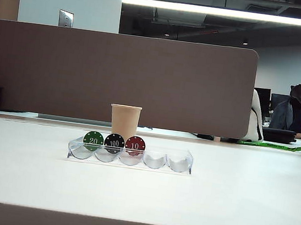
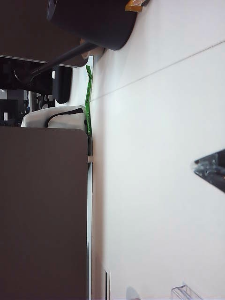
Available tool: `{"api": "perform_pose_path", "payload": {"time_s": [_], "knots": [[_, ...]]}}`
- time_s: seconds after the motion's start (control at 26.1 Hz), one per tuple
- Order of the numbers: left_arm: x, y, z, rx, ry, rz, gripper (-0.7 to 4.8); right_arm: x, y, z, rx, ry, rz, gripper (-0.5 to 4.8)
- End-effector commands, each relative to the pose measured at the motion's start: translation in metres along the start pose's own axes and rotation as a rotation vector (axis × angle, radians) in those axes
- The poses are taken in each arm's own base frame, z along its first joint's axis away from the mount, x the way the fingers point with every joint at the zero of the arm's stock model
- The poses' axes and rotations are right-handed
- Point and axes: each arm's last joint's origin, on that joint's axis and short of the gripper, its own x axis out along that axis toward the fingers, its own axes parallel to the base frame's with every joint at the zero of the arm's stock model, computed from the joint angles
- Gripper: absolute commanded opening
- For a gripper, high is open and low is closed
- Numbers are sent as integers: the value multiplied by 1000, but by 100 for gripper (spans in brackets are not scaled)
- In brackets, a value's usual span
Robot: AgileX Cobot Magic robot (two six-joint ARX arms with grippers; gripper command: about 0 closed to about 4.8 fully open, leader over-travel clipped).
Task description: Pick up the chip with the greater value and put it into the paper cup.
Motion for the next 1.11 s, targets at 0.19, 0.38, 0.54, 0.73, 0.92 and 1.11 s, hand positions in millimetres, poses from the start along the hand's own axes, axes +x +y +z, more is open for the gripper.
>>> {"api": "perform_pose_path", "payload": {"time_s": [0.19, 0.38, 0.54, 0.73, 0.92, 1.11], "knots": [[-1, -1, 7, 7, -31, -25, -6, -2, 0, 15, 4, -59, 1, -5], [-5, -2, 21, 10, 1, -47, -6, -7, 1, 33, -11, -24, 1, -5], [-6, -4, 30, 26, 31, -103, -6, -8, 2, 50, -32, -21, 28, -5], [-3, -6, 41, 54, 83, -179, -6, 0, 5, 71, -77, 37, 107, -5], [9, -9, 61, 48, 139, -295, -6, 26, 11, 104, -84, 171, 271, -5], [20, -10, 72, 86, 171, -328, -6, 50, 22, 125, -105, 266, 384, -5]]}}
